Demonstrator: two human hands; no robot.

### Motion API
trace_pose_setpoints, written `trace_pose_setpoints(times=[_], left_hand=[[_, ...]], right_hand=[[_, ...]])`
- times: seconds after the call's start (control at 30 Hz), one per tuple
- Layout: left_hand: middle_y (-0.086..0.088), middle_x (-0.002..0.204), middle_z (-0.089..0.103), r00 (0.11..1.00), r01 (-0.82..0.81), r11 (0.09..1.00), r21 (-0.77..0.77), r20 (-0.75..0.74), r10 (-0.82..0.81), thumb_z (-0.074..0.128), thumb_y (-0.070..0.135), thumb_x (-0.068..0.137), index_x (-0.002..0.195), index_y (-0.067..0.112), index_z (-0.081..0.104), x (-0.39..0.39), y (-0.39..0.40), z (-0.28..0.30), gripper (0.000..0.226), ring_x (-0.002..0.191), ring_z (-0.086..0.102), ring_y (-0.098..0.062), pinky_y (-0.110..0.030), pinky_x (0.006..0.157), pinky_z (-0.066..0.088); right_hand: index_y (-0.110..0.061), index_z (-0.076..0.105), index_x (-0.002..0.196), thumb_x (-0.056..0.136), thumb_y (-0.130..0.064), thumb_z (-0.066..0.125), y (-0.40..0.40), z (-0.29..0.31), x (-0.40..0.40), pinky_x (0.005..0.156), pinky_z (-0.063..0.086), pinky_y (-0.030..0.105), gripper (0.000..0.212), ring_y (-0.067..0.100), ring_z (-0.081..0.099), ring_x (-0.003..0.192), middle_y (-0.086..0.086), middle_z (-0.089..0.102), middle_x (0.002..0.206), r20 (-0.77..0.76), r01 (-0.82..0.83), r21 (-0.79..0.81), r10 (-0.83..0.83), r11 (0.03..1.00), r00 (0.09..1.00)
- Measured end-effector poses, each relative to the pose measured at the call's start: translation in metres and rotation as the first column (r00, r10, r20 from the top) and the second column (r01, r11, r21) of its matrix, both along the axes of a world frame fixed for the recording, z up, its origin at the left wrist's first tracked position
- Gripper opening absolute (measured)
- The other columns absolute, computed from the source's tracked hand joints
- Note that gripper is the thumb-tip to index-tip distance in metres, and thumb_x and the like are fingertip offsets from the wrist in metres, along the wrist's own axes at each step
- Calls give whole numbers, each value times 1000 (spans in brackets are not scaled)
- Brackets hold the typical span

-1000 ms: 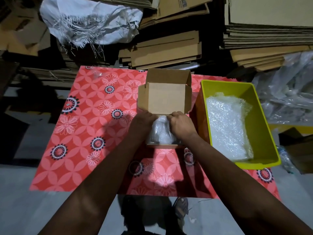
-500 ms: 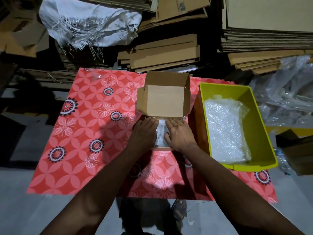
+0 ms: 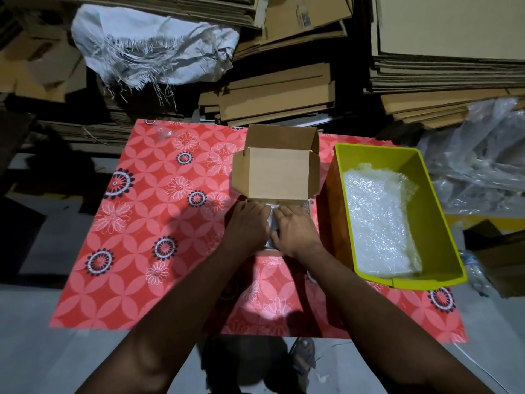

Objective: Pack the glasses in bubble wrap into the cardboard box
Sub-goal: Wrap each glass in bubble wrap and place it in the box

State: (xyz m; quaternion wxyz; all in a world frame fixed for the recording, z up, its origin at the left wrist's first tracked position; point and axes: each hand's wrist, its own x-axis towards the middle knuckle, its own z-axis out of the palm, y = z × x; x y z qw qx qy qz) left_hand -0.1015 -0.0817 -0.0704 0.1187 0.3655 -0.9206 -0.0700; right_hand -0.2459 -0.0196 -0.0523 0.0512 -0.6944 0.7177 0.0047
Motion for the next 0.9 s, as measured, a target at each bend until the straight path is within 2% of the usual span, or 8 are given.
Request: trace_pose_setpoints(times=[0.2, 0.33, 0.47, 0.6, 0.67, 0.73, 0.8, 0.9], left_hand=[[6, 107, 65, 982, -83, 986, 148, 183, 55, 33, 33, 73, 108, 23, 64, -1, -7, 5, 48, 108, 60, -20, -43, 97, 34], [-1, 113, 66, 983, -80, 986, 146, 177, 54, 39, 31, 72, 116, 17, 65, -2, -6, 11, 53, 112, 60, -22, -44, 104, 26], [0, 104, 69, 981, -58, 998, 39, 186, 50, 48, 33, 69, 113, 18, 69, 14, 4, 17, 51, 98, 64, -20, -41, 91, 44], [0, 106, 69, 997, -49, 996, 78, 64, 44, 56, 25, 66, 114, 18, 67, 22, 5, 36, 50, 94, 67, -25, -39, 76, 48], [-7, 114, 70, 998, -4, 995, 105, -60, 10, 46, 21, 67, 117, 12, 67, 20, 10, 46, 55, 102, 66, -30, -43, 81, 51], [-13, 127, 66, 991, -1, 992, 125, -130, 18, 42, 19, 71, 127, 7, 64, 14, 15, 51, 62, 116, 63, -31, -47, 92, 50], [-14, 136, 61, 990, -37, 987, 154, -129, 57, 43, 19, 74, 134, 7, 59, 5, 22, 51, 63, 126, 56, -30, -48, 102, 45], [-14, 136, 60, 988, -28, 985, 168, -147, 53, 42, 23, 78, 136, 7, 58, -9, 32, 49, 62, 125, 55, -30, -41, 105, 41]], right_hand=[[-8, 65, 117, 85, -24, 56, 7, 9, -12, 96, 46, 35, 37, 29, 61, 109, 12, 69, 116, 88, 76, -82, -69, 994, 994], [-4, 59, 123, 85, -26, 56, 5, 12, -16, 97, 43, 35, 43, 33, 60, 112, 16, 67, 119, 114, 66, 12, -67, 998, 991], [-9, 62, 117, 87, -26, 54, 6, 29, -12, 87, 47, 35, 36, 32, 62, 109, 14, 68, 117, 133, 76, 58, -83, 995, 988], [-16, 68, 100, 82, -26, 57, 24, 65, -23, 71, 50, 34, 23, 28, 64, 93, 6, 70, 94, 182, 90, -236, -47, 968, 982], [-15, 67, 87, 79, -21, 62, 39, 77, -44, 64, 47, 36, 11, 26, 60, 83, 5, 67, 81, 216, 210, -473, -118, 856, 969], [-12, 60, 80, 80, -14, 60, 54, 80, -75, 62, 41, 39, 2, 29, 55, 81, 8, 61, 78, 292, 398, -560, -277, 727, 915], [-9, 61, 90, 84, -12, 57, 60, 72, -114, 67, 45, 40, 8, 34, 59, 90, 13, 62, 91, 365, 598, -388, -478, 702, 799], [-7, 53, 128, 91, -28, 63, 61, 42, -162, 87, 50, 41, 44, 39, 57, 117, 19, 56, 127, 196, 646, 227, -684, 729, 702]])
